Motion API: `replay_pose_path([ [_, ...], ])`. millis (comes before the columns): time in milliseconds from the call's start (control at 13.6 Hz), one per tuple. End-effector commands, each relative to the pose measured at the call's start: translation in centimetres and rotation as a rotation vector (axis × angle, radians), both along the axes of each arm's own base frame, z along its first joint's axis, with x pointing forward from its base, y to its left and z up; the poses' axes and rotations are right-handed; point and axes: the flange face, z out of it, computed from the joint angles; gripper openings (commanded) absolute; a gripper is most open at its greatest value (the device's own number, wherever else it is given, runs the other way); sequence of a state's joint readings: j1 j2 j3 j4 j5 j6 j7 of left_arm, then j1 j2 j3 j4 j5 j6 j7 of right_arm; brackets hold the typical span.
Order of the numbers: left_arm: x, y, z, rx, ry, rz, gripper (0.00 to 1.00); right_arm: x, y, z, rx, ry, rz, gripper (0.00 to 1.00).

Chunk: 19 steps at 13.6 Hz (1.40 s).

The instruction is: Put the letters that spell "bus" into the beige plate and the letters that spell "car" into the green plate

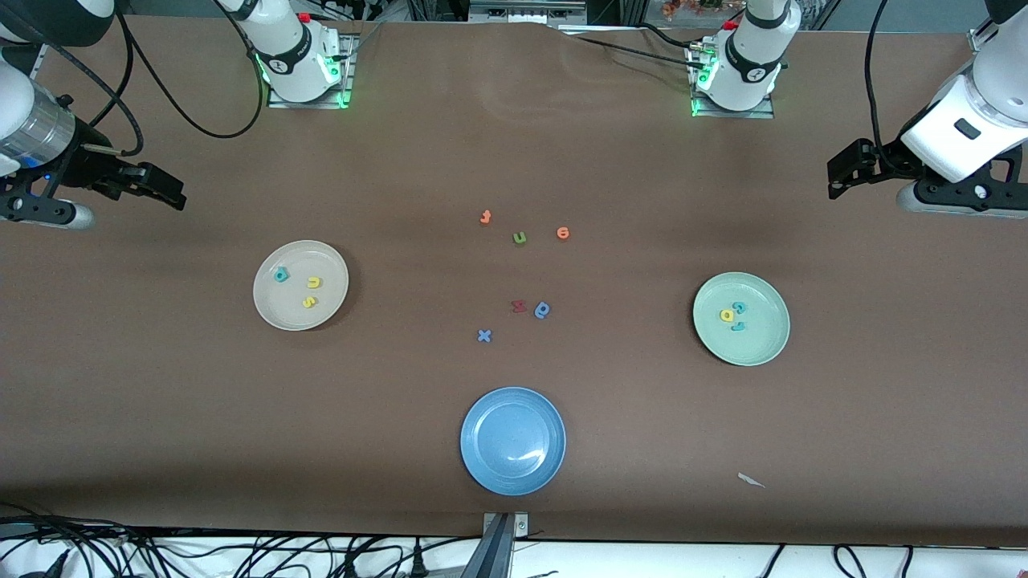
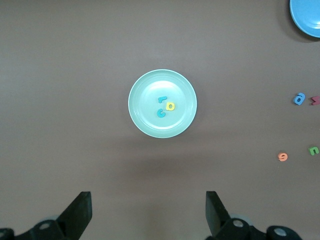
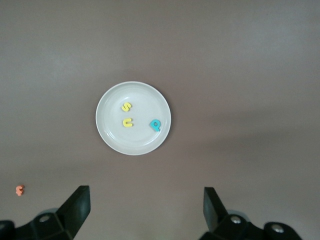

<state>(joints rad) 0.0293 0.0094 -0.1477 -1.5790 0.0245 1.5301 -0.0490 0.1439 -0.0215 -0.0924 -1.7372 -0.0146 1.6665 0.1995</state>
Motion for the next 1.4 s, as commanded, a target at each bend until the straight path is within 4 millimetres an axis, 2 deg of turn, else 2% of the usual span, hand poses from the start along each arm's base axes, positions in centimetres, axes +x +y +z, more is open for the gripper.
replay_pose_path([
  [0,-0.3,0.1,0.9,-0.009,-0.003,-0.007,1.00,0.5,-0.2,1.3,-0.006,-0.031,0.014,1.00],
  [295,-0.4,-0.1,1.0,-0.009,-0.005,-0.010,1.00,0.4,-0.3,1.3,-0.012,-0.005,0.014,1.00],
  [369,-0.5,-0.1,1.1,-0.008,0.000,-0.008,1.00,0.7,0.2,2.0,-0.017,-0.013,0.023,1.00],
  [590,-0.4,-0.1,1.0,-0.008,0.001,-0.007,1.00,2.2,0.5,2.1,-0.020,0.013,0.022,1.00],
  [1328,-0.6,-0.1,1.0,-0.007,0.006,-0.005,1.00,2.2,0.2,1.8,-0.011,0.023,0.038,1.00],
])
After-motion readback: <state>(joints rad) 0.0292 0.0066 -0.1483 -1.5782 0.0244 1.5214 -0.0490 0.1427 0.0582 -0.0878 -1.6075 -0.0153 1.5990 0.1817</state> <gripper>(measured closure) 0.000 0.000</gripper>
